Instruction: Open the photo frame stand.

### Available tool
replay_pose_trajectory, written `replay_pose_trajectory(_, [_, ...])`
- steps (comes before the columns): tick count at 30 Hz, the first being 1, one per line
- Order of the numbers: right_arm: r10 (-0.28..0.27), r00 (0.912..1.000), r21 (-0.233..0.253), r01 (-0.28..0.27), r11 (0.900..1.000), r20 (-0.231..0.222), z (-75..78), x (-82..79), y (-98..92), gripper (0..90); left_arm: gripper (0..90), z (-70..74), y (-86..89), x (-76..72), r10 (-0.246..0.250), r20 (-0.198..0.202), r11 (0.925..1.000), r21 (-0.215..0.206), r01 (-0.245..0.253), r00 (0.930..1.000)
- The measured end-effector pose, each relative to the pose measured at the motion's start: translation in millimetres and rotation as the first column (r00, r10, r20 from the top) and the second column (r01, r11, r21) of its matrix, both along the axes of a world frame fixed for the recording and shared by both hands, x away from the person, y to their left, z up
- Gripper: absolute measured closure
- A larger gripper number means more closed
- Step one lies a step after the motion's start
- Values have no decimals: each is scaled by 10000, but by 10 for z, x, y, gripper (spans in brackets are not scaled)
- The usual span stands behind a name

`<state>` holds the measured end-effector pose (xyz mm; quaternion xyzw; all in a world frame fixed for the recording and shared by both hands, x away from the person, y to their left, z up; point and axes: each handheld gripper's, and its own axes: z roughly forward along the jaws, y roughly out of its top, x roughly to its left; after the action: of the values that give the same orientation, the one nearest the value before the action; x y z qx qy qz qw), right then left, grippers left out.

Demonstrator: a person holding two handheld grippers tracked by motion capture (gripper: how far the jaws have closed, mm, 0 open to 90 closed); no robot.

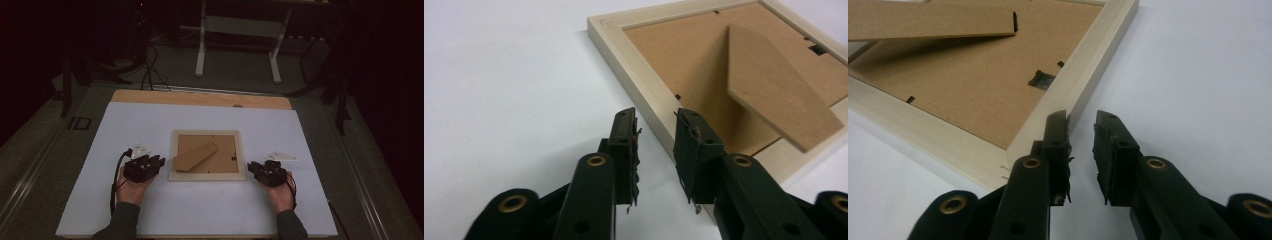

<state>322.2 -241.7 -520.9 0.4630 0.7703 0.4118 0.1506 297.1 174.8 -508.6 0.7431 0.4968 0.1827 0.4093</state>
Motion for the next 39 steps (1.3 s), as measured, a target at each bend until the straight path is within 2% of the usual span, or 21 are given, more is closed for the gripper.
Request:
replay_pose_trajectory(3, [9,10000,18,-9,10000,-21,0,-3,-4,738,668,31,-4,-14,-157,-15,9998,-119,157,9999])
replay_pose_trajectory(6, [21,10000,119,-20,9999,-46,6,-1,-11,732,631,65,15,-19,-291,-141,9983,-517,284,9995])
replay_pose_trajectory(8, [26,10000,161,-25,9999,-76,9,2,-14,729,609,90,17,-23,-417,-183,9976,-557,406,9990])
replay_pose_trajectory(16, [68,10000,205,-67,9998,-41,25,-6,-14,712,569,214,-33,-26,-890,-116,9955,-328,886,9960])
replay_pose_trajectory(22, [53,10000,238,-51,9997,-70,26,-9,-20,707,554,309,-95,-14,-1310,-131,9911,-273,1306,9913])
replay_pose_trajectory(31, [27,10000,331,-25,9994,-48,35,-9,-44,703,528,482,-293,64,-1931,-138,9809,214,1934,9811])
replay_pose_trajectory(34, [9,10000,368,-7,9993,-58,34,-8,-50,701,507,534,-374,95,-2031,-139,9780,455,2035,9791])
replay_pose_trajectory(39, [5,10000,398,-3,9992,-44,39,-9,-55,698,474,597,-473,159,-2163,-260,9742,600,2175,9760])
